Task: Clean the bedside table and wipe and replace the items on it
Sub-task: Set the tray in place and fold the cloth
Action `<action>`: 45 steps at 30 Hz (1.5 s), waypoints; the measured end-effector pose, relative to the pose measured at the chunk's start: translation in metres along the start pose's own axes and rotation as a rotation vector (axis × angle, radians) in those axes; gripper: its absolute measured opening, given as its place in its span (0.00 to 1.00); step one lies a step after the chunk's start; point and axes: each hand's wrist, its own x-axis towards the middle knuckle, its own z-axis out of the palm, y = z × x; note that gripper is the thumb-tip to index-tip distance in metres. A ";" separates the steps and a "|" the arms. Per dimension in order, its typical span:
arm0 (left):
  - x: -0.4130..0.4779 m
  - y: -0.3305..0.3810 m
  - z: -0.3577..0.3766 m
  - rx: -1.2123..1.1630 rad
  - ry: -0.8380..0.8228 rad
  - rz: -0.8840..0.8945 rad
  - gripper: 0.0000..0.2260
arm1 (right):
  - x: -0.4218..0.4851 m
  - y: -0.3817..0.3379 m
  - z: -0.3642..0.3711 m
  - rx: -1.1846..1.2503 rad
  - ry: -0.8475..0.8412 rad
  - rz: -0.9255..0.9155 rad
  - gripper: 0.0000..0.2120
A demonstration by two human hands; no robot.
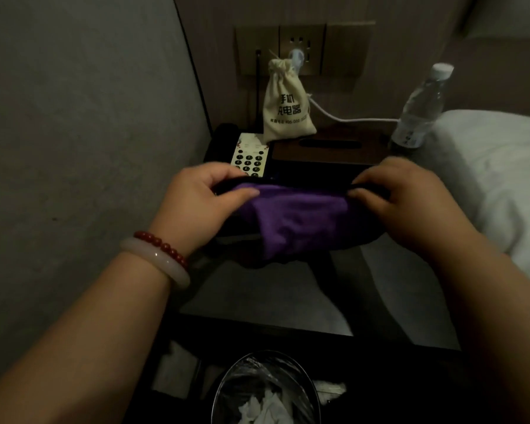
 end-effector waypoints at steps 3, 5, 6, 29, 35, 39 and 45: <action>0.007 0.017 -0.006 -0.033 0.045 0.021 0.09 | 0.002 -0.009 -0.016 0.046 0.104 0.031 0.03; 0.006 0.028 -0.012 -0.046 0.042 0.044 0.10 | -0.002 -0.017 -0.026 0.135 0.160 0.085 0.03; 0.003 0.034 -0.015 -0.053 0.039 0.056 0.09 | -0.005 -0.020 -0.032 0.173 0.193 0.107 0.04; -0.053 -0.083 0.027 0.773 -0.388 0.364 0.08 | -0.054 0.025 0.045 -0.213 -0.448 -0.060 0.11; -0.082 -0.085 0.020 0.728 -0.477 0.242 0.13 | -0.072 0.020 0.046 -0.191 -0.614 -0.055 0.12; -0.080 -0.061 0.037 0.772 -0.470 0.194 0.24 | -0.072 0.019 0.058 -0.179 -0.392 -0.075 0.17; -0.087 -0.058 0.088 0.926 -0.683 -0.015 0.26 | -0.085 0.015 0.097 -0.264 -0.608 0.006 0.47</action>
